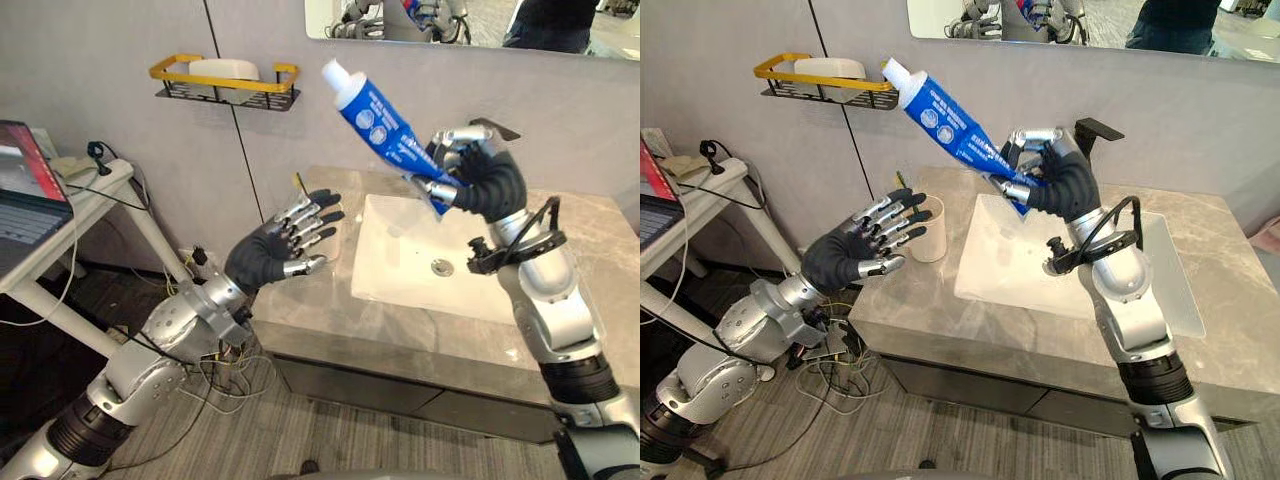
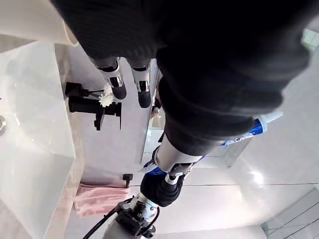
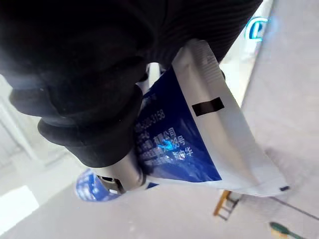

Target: Organize washtable

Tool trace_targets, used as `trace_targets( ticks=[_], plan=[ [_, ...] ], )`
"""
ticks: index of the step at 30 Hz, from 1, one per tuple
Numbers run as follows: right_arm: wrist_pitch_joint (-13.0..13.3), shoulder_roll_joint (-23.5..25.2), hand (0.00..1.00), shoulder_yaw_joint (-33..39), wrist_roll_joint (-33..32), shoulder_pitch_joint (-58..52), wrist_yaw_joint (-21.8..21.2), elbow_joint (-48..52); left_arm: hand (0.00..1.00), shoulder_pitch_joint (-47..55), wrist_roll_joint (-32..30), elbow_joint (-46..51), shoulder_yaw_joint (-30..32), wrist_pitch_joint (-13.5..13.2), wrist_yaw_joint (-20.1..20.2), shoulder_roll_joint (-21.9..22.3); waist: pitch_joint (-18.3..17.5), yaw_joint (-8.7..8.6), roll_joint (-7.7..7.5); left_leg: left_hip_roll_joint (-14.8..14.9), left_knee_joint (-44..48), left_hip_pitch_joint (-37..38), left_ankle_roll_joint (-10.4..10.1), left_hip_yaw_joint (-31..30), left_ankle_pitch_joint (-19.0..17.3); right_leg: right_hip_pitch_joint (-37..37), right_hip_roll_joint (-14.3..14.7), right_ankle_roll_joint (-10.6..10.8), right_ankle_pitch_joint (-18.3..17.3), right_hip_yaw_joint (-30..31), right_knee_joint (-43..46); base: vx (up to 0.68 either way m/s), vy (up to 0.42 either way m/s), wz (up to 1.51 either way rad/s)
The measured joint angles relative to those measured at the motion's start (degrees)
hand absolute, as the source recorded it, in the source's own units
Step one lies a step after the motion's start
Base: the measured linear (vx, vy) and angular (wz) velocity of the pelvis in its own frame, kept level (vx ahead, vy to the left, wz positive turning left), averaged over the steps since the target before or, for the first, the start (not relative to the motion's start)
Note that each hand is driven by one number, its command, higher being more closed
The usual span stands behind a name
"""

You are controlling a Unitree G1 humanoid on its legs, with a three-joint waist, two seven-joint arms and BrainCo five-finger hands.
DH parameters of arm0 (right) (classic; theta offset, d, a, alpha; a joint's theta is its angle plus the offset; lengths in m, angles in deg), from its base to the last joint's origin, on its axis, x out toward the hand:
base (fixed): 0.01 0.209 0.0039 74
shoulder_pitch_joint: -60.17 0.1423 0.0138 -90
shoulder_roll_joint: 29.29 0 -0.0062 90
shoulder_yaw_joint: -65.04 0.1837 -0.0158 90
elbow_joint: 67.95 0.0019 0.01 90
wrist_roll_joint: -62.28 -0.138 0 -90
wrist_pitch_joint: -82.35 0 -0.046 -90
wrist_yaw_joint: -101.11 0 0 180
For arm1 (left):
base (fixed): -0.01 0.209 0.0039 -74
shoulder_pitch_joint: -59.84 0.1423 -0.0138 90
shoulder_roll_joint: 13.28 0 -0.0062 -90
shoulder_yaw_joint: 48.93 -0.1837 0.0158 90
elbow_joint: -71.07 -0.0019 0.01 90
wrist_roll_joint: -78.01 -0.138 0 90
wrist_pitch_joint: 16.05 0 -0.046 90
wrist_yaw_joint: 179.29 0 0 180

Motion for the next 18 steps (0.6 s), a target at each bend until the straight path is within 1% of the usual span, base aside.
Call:
trace_targets(
  ticks=[3,8,10,14,15,18],
  plan=[
    [-0.02,0.35,1.00,0.04,0.91,-0.11,0.24,0.24,0.00,-0.97,0.78,-0.11,-0.87,0.11,-0.53,1.44,-0.05,-0.31,-0.11,0.10,0.04,-0.17,0.01,0.58,0.01,-0.53,0.08,0.15,0.30,0.61,-0.04,0.00,-0.014,-0.10],
    [-0.75,1.63,1.00,0.03,0.94,-1.00,0.43,2.64,0.00,-3.21,0.80,-0.11,-0.97,0.12,-0.87,1.86,-0.06,-0.33,-0.19,0.10,0.06,-0.28,0.03,0.65,0.04,-0.59,0.10,0.17,0.43,0.65,-0.19,0.00,-0.002,-0.01],
    [-1.22,2.25,1.00,0.02,1.25,-1.04,0.48,2.85,0.00,-4.30,0.80,-0.16,-1.06,0.12,-1.55,3.65,-0.07,-0.31,-0.21,0.10,0.06,-0.28,0.03,0.71,0.04,-0.61,0.10,0.14,0.47,0.69,-0.20,0.00,0.000,0.00],
    [-1.25,3.39,1.00,-0.01,2.06,-1.04,0.50,2.86,0.00,-6.25,0.79,-0.83,-1.44,0.11,-1.80,5.10,-0.09,-0.30,-0.27,0.15,0.05,-0.28,0.03,0.97,0.04,-0.73,0.12,0.15,0.58,1.06,-0.23,-0.01,-0.005,-0.03],
    [-1.26,3.52,1.00,-0.06,2.11,-1.04,0.50,2.88,0.00,-7.08,0.78,-1.24,-1.63,0.11,-2.23,6.02,-0.09,-0.24,-0.29,0.19,0.05,-0.28,0.04,1.30,0.04,-0.83,0.16,0.18,0.71,1.64,-0.31,-0.01,-0.002,-0.12],
    [-1.30,3.95,1.00,-0.31,2.13,-1.04,0.51,2.88,0.00,-7.83,0.78,-1.59,-1.63,0.08,-2.86,7.57,-0.25,-0.37,-0.64,0.21,0.04,-0.51,0.04,1.76,0.04,-1.36,0.16,0.23,0.86,2.13,-0.31,-0.01,-0.005,-0.10]
  ],
)
